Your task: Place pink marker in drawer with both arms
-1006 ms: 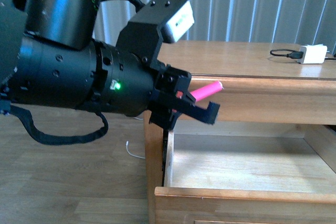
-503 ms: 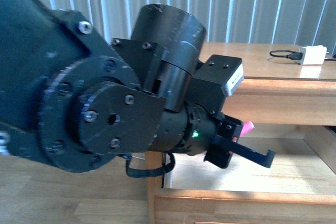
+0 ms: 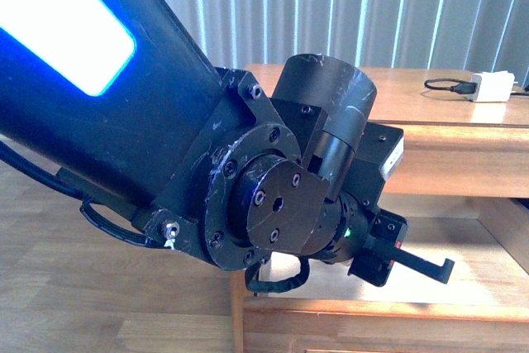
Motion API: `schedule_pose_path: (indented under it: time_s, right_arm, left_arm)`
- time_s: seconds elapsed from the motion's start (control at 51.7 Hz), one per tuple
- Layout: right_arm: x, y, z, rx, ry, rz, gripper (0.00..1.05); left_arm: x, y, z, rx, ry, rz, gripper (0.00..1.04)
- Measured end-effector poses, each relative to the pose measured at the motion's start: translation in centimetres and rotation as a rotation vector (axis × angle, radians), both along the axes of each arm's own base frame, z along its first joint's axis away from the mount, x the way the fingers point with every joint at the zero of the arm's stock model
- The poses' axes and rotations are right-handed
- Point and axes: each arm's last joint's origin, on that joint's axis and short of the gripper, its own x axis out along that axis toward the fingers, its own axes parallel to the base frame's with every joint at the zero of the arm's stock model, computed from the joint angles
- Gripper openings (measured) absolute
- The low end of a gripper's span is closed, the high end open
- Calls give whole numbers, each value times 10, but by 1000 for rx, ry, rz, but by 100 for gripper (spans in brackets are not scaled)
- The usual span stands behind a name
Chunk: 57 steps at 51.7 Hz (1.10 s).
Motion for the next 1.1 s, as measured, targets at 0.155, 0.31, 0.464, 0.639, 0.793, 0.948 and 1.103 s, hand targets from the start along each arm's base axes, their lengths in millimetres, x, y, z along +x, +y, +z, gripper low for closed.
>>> schedule_pose_path:
  time_s: [0.155, 0.31, 0.464, 0.639, 0.793, 0.948, 1.103]
  right_arm:
    - [0, 0, 0, 0, 0, 0, 96]
    - [0, 0, 0, 0, 0, 0, 96]
    - [0, 0, 0, 0, 0, 0, 96]
    - [0, 0, 0, 0, 0, 0, 96]
    - [0, 0, 0, 0, 0, 0, 96]
    - [0, 0, 0, 0, 0, 0, 96]
    - [0, 0, 0, 0, 0, 0, 96]
  left_arm:
    - [-7, 11, 6, -1, -47, 43, 63]
    - [-19, 34, 29, -36, -120, 101, 84]
    - [-38, 75, 57, -91, -200, 172, 100]
    - [-77, 135, 71, -124, -287, 299, 99]
    - [-119, 189, 69, -133, -330, 428, 99]
    - [-163, 236, 63, -165, -341, 569, 99]
    - [-201, 271, 51, -224, -345, 684, 99]
